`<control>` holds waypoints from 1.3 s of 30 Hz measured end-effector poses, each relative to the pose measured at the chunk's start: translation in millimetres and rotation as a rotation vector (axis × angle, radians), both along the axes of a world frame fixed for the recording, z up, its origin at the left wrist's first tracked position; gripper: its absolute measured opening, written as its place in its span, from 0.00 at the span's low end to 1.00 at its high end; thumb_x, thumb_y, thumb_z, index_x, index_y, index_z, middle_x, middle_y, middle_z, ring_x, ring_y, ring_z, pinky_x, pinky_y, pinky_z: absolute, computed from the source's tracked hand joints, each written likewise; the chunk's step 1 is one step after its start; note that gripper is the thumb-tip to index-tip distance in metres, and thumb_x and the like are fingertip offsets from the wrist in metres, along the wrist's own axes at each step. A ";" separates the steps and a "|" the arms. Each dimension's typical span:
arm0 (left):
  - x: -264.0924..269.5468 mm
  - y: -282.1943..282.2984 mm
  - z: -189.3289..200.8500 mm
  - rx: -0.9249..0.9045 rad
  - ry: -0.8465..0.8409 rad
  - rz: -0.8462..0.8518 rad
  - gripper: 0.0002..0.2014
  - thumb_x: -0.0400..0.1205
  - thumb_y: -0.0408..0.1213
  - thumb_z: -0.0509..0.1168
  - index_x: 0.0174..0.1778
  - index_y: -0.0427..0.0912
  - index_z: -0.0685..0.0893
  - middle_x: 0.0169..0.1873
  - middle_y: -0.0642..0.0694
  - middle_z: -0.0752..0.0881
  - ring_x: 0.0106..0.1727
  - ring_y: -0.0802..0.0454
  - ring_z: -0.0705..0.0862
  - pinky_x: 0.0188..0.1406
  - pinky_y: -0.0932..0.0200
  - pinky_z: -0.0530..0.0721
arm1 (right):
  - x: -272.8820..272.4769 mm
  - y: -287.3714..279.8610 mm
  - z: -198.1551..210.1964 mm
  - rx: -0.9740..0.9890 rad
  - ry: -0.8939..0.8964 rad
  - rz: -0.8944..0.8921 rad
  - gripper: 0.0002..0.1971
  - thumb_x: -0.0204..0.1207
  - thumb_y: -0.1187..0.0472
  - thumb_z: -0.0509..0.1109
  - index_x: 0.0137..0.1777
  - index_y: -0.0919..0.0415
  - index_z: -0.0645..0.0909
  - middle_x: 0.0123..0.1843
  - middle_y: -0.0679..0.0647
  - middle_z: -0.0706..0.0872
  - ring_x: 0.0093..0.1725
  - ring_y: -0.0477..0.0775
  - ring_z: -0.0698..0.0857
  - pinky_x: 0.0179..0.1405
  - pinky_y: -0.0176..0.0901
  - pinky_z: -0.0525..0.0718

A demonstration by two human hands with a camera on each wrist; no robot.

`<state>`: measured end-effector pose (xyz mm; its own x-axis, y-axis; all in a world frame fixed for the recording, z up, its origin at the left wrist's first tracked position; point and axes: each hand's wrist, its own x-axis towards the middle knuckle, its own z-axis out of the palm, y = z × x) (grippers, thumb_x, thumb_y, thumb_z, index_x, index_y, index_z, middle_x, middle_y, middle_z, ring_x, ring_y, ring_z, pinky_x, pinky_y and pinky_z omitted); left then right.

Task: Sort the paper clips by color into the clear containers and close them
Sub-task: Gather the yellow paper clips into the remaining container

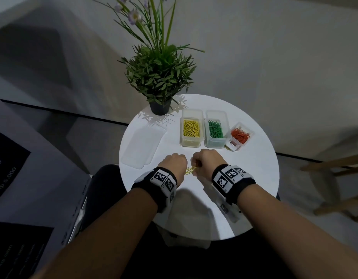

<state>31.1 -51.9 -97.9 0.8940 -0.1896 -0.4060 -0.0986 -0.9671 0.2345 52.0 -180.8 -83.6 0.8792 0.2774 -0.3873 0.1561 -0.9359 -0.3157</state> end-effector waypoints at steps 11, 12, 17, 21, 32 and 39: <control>2.9 7.2 -3.1 -0.086 0.004 -0.037 0.08 0.82 0.27 0.60 0.57 0.37 0.76 0.55 0.38 0.80 0.55 0.39 0.81 0.48 0.51 0.78 | -5.8 -17.7 0.4 -0.057 -0.045 0.084 0.08 0.71 0.68 0.69 0.47 0.59 0.87 0.50 0.53 0.87 0.53 0.57 0.83 0.53 0.46 0.82; 4.9 8.2 -2.5 -0.085 0.014 -0.043 0.09 0.82 0.28 0.60 0.57 0.37 0.77 0.55 0.38 0.81 0.55 0.39 0.81 0.49 0.51 0.78 | -5.5 -16.8 1.5 -0.069 -0.044 0.082 0.06 0.71 0.67 0.69 0.45 0.59 0.86 0.50 0.53 0.86 0.52 0.57 0.83 0.53 0.47 0.82; 17.1 24.5 13.6 -0.154 -0.013 -0.033 0.07 0.81 0.29 0.61 0.55 0.37 0.78 0.53 0.42 0.85 0.54 0.43 0.83 0.53 0.53 0.82 | -5.4 -16.0 -3.3 -0.072 -0.069 0.078 0.08 0.70 0.69 0.65 0.39 0.56 0.82 0.46 0.53 0.85 0.48 0.58 0.84 0.48 0.48 0.84; 36.4 42.4 54.8 -0.300 -0.176 0.024 0.04 0.84 0.33 0.61 0.50 0.38 0.80 0.43 0.46 0.82 0.45 0.49 0.79 0.44 0.61 0.73 | -1.9 -11.4 -4.2 0.007 -0.043 0.122 0.12 0.72 0.61 0.73 0.56 0.56 0.82 0.55 0.53 0.82 0.56 0.57 0.82 0.55 0.48 0.81; 92.6 -2.6 64.4 -0.167 -0.260 -0.050 0.03 0.78 0.35 0.70 0.46 0.42 0.86 0.50 0.42 0.87 0.53 0.41 0.84 0.55 0.52 0.84 | -25.4 -10.3 -8.3 -0.074 -0.053 0.368 0.24 0.73 0.48 0.74 0.67 0.58 0.81 0.62 0.57 0.79 0.63 0.59 0.78 0.60 0.45 0.77; 85.3 17.7 62.0 -0.294 -0.335 0.031 0.09 0.78 0.45 0.72 0.47 0.44 0.90 0.48 0.47 0.84 0.50 0.49 0.82 0.51 0.56 0.80 | -20.8 7.2 -9.0 -0.154 -0.089 0.342 0.09 0.78 0.65 0.64 0.55 0.62 0.82 0.57 0.61 0.83 0.58 0.64 0.81 0.47 0.43 0.73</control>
<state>116.5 -34.2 -35.9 0.9740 -0.2250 -0.0260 -0.1881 -0.8676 0.4603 31.2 -173.6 -92.7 0.7781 0.5047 -0.3740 0.4877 -0.8606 -0.1468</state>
